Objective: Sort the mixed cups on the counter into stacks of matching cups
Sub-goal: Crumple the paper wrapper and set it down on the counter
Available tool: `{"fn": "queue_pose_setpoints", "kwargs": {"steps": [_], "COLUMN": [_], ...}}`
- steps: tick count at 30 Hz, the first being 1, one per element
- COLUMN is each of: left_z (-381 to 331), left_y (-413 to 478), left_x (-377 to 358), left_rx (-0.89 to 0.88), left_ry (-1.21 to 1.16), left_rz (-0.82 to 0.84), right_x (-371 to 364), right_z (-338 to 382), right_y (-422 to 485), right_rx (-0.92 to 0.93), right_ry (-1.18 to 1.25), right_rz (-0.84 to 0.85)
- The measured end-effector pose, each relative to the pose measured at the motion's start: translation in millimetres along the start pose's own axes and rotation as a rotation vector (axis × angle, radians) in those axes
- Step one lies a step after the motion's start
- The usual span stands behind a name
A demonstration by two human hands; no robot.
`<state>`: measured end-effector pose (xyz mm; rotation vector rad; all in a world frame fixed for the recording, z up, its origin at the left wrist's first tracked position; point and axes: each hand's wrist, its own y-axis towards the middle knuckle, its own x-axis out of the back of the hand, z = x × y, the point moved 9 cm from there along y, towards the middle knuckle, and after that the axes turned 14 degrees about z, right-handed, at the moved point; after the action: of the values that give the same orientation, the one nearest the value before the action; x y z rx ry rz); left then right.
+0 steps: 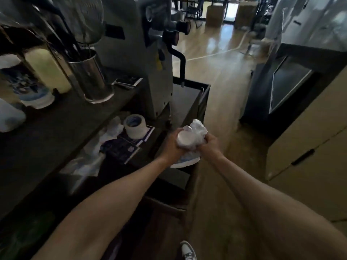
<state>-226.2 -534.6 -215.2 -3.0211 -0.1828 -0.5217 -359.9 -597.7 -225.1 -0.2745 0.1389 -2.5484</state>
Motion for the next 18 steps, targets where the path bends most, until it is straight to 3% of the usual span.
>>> {"fn": "queue_pose_setpoints", "kwargs": {"steps": [6, 10, 13, 15, 18], "left_z": [85, 142, 171, 176, 179], "left_y": [36, 55, 66, 73, 81], "left_x": [-31, -56, -73, -81, -79], "left_rx": [0.123, 0.143, 0.085, 0.082, 0.181], "left_ry": [0.058, 0.367, 0.604, 0.726, 0.672], "left_rz": [0.02, 0.238, 0.358, 0.43, 0.55], "right_x": [-9, -15, -33, -47, -67], "right_z": [-81, -152, -209, -228, -232], "right_y": [29, 43, 46, 51, 69], "right_rx": [-0.022, -0.063, -0.205, -0.206, -0.145], "right_ry": [0.092, -0.032, -0.189, -0.195, -0.15], "right_rz": [-0.002, -0.031, 0.063, 0.136, 0.222]}}
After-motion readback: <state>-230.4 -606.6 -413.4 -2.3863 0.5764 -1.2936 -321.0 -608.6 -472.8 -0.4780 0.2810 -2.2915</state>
